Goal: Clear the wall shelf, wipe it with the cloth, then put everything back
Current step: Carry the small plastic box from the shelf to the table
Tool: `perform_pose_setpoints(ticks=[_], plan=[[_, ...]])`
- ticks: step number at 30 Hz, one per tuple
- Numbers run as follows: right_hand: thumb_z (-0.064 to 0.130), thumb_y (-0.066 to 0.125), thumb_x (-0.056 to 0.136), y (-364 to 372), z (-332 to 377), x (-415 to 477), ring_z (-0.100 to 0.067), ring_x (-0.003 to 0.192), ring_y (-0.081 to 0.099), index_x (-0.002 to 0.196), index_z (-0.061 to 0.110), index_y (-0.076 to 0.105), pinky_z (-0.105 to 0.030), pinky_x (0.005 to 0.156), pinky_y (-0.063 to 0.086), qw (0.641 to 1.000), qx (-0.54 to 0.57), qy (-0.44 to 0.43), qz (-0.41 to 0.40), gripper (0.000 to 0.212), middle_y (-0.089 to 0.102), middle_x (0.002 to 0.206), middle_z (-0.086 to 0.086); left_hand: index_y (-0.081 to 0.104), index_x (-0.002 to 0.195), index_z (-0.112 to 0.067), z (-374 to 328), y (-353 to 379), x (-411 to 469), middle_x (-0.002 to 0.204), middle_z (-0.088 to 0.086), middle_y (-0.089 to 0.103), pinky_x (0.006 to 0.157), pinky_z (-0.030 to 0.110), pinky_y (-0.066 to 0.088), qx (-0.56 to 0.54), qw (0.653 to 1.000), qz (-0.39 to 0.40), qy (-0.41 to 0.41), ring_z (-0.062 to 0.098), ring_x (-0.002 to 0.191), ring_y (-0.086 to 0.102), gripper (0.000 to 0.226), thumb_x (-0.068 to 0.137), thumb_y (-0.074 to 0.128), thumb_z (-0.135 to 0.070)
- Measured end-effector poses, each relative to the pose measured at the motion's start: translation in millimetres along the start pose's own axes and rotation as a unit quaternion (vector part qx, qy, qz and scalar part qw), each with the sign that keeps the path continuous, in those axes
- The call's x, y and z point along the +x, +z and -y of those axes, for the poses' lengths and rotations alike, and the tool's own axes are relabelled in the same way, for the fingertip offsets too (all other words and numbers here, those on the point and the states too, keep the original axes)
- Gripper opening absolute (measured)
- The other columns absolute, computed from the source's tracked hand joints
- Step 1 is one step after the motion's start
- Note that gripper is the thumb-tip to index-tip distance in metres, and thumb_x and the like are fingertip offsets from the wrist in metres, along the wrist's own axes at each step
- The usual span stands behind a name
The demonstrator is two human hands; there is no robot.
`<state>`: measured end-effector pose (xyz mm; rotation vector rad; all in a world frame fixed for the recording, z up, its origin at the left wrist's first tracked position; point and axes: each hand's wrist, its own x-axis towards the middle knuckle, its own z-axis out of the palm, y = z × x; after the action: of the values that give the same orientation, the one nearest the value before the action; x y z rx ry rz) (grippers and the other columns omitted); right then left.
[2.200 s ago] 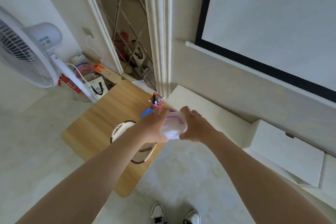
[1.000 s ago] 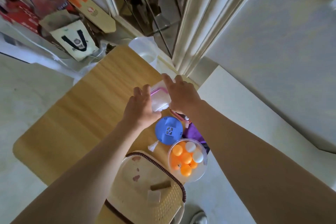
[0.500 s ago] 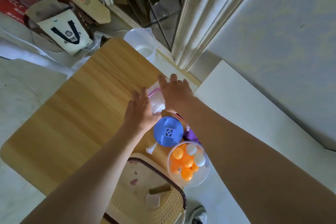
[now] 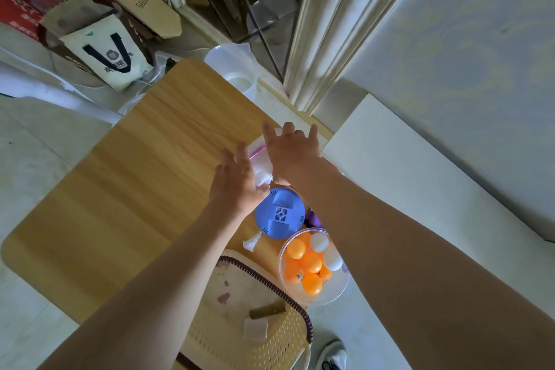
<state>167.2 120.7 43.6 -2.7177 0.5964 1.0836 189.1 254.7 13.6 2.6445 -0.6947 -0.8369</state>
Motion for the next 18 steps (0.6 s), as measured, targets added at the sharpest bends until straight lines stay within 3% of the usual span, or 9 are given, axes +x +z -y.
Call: perform_pose_setpoints(ticks=[6, 11, 15, 18], plan=[[0.055, 0.085, 0.061, -10, 0, -10, -0.037, 0.13, 0.046, 0.156, 0.028, -0.011, -0.066, 0.115, 0.013, 1.0, 0.016, -0.009, 0.007, 0.137, 0.034, 0.146, -0.019, 0.014, 0.154, -0.005, 0, -4, -1, 0.132, 0.02, 0.044, 0.097, 0.04, 0.048, 0.016, 0.999, 0.026, 0.014, 0.034, 0.118, 0.051, 0.111, 0.074, 0.08, -0.043], [0.051, 0.074, 0.068, -29, -11, -45, -0.036, 0.133, 0.043, 0.156, 0.029, 0.001, -0.06, 0.118, 0.016, 0.993, 0.11, -0.018, -0.038, 0.117, 0.035, 0.147, -0.015, 0.012, 0.153, -0.012, -15, -36, -12, 0.142, 0.016, 0.036, 0.103, 0.041, 0.041, 0.045, 0.998, 0.028, 0.029, 0.036, 0.127, 0.042, 0.112, 0.067, 0.077, -0.046], [0.049, 0.065, 0.077, -45, -32, -98, -0.036, 0.13, 0.046, 0.153, 0.025, 0.015, -0.05, 0.114, 0.029, 0.972, 0.212, 0.0, -0.104, 0.094, 0.04, 0.143, -0.014, 0.02, 0.153, -0.012, -58, -83, -36, 0.143, 0.017, 0.033, 0.108, 0.045, 0.038, 0.017, 0.997, 0.018, 0.069, 0.039, 0.13, 0.041, 0.11, 0.068, 0.084, -0.038], [0.046, 0.061, 0.082, -54, -58, -150, -0.036, 0.127, 0.048, 0.152, 0.023, 0.022, -0.045, 0.11, 0.034, 0.955, 0.259, 0.027, -0.142, 0.083, 0.044, 0.139, -0.014, 0.021, 0.153, -0.015, -104, -111, -59, 0.145, 0.015, 0.032, 0.109, 0.047, 0.038, 0.011, 0.993, 0.032, 0.111, 0.038, 0.133, 0.038, 0.105, 0.073, 0.081, -0.048]])
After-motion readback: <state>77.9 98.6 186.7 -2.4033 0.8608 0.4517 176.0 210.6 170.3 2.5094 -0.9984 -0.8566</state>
